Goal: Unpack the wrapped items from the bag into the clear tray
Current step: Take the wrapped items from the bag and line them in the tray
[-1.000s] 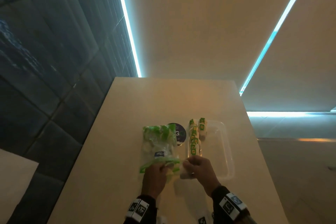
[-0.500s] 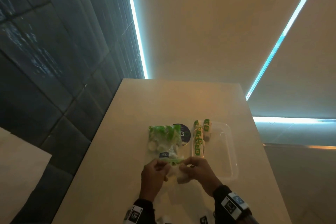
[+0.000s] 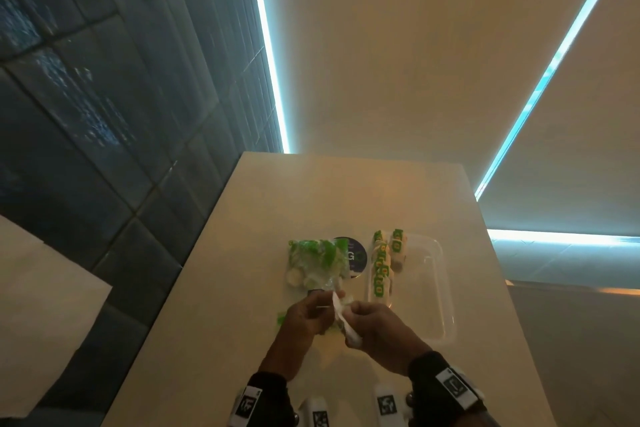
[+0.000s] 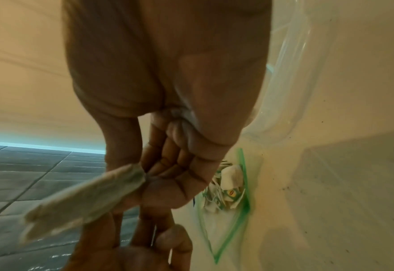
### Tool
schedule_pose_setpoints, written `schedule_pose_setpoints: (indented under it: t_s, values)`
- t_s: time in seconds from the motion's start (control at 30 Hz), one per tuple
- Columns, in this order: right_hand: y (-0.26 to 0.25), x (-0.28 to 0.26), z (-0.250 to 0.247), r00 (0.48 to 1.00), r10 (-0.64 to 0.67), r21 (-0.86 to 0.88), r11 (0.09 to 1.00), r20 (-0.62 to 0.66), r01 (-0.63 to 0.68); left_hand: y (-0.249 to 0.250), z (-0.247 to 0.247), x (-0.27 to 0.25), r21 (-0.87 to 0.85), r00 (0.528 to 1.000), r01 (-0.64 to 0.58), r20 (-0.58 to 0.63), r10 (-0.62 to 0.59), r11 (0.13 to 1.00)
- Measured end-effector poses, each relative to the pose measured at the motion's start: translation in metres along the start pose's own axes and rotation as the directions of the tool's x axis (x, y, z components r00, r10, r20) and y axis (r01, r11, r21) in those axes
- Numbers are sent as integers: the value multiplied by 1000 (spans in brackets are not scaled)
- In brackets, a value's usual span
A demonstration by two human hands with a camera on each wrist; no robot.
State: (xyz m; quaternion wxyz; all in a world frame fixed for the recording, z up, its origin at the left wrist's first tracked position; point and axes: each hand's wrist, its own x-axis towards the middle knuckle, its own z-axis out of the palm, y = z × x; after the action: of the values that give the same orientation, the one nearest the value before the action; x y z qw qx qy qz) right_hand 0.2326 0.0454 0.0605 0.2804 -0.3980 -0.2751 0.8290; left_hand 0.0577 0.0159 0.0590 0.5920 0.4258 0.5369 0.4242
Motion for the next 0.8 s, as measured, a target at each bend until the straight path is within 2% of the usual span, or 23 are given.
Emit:
schedule_pose_setpoints:
  t_s: [0.07,0.17,0.27,0.37,0.43,0.53,0.8]
  values:
    - [-1,-1,2,1000,14,2,1000,25,-14,2,1,-2,-46,1000,-15,-2,14,999]
    - [-5,-2,0,1000,-7,-43,999,-3,7,1,2,-2,-106,993,-45,-112,33,993]
    - [-10,1,-4,983,-107,-111,990,-151,91,5,0,-1,-143,980,-84,-190,56,986]
    - [-13,6,-6,924,-250,-223,956,-289,189,10,-1,0,-181,980,-75,-194,39,981]
    - [-16,7,-2,914,-299,-298,930,-274,214,12,2,2,-124,983,-65,-180,42,990]
    - [-18,6,5,935,-299,-323,919,-190,228,9,6,8,-6,972,-47,-231,45,999]
    - [-20,4,10,952,-276,-249,939,-132,238,8,6,10,9,948,-50,-314,51,999]
